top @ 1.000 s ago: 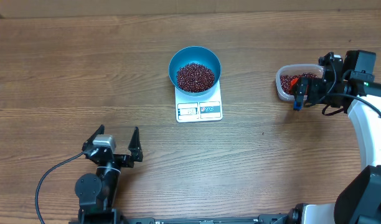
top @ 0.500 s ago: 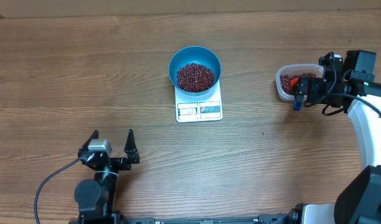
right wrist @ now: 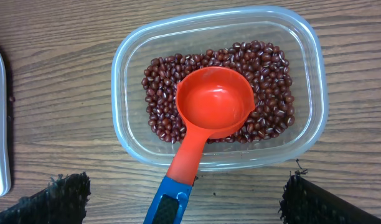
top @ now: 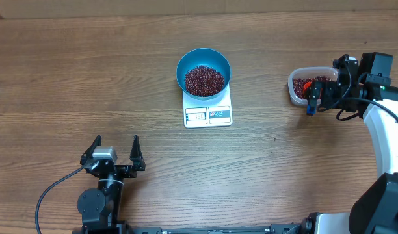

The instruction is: Scoop item into bowl and weigh 150g on scale

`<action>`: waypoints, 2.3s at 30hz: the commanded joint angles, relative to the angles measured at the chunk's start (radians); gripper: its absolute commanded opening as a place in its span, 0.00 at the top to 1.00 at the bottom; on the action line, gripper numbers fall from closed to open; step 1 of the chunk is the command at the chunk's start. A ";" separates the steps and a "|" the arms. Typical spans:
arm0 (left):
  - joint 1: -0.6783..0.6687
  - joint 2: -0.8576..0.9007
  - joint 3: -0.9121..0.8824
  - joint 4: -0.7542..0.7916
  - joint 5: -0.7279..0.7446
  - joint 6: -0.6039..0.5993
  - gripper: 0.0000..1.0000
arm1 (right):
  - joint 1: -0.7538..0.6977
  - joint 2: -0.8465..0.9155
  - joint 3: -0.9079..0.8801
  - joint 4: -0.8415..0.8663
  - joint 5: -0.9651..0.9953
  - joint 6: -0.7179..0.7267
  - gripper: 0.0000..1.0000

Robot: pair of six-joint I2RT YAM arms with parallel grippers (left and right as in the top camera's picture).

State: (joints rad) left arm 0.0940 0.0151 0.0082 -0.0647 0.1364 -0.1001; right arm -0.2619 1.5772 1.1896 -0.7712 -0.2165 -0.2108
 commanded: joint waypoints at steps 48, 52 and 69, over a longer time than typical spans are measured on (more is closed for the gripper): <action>0.008 -0.010 -0.003 -0.003 -0.014 0.019 0.00 | -0.001 -0.319 -0.043 0.137 -0.137 0.000 0.00; 0.008 -0.010 -0.003 -0.003 -0.014 0.019 0.00 | -0.001 -0.486 -0.187 0.356 -0.238 0.002 0.00; 0.008 -0.010 -0.003 -0.003 -0.014 0.019 0.00 | 0.101 -1.125 -1.132 1.323 -0.209 0.197 0.00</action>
State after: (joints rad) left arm 0.0940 0.0151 0.0082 -0.0647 0.1295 -0.1001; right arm -0.1787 0.5011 0.1429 0.5156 -0.4702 -0.1001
